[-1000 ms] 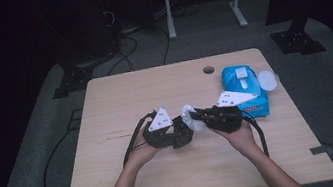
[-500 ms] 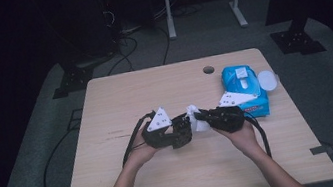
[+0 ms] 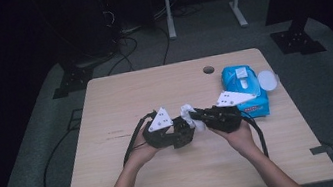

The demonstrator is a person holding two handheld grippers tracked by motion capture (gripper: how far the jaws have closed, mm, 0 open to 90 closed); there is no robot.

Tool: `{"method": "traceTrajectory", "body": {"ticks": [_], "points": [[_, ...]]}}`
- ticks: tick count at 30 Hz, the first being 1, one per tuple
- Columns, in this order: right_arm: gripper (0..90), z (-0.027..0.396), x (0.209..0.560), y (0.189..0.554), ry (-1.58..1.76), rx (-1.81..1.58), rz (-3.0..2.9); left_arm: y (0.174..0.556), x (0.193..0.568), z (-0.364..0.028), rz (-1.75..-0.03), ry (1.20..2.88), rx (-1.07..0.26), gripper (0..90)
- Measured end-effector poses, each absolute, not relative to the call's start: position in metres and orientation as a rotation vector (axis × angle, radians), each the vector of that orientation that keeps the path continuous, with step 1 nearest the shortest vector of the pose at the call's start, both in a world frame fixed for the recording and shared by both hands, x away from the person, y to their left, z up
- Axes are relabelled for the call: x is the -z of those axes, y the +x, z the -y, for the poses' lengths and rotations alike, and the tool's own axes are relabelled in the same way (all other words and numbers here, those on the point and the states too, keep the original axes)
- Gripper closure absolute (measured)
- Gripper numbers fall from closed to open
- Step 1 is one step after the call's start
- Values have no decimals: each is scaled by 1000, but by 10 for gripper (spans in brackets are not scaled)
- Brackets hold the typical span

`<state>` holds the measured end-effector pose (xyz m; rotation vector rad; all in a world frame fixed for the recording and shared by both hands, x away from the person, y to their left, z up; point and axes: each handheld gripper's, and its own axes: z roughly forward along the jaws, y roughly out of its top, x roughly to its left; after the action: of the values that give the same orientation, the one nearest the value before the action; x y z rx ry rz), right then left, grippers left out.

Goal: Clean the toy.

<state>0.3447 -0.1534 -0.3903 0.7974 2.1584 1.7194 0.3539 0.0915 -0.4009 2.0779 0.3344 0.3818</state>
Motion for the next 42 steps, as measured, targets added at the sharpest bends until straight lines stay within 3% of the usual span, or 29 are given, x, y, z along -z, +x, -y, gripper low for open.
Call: {"method": "traceTrajectory", "body": {"ticks": [8,18,29,42], "points": [[835,173,422,357,985,-1748,-2206,354,401,-87,-324,2077,-376,577],[836,177,403,349,953,-1834,-2158,355,400,-81,-309,2063,-362,575],[840,160,398,349,902,-1856,-2174,355,402,-95,-339,2052,-335,575],[842,109,399,352,790,-1819,-2289,344,413,-146,-414,2047,-283,575]]}}
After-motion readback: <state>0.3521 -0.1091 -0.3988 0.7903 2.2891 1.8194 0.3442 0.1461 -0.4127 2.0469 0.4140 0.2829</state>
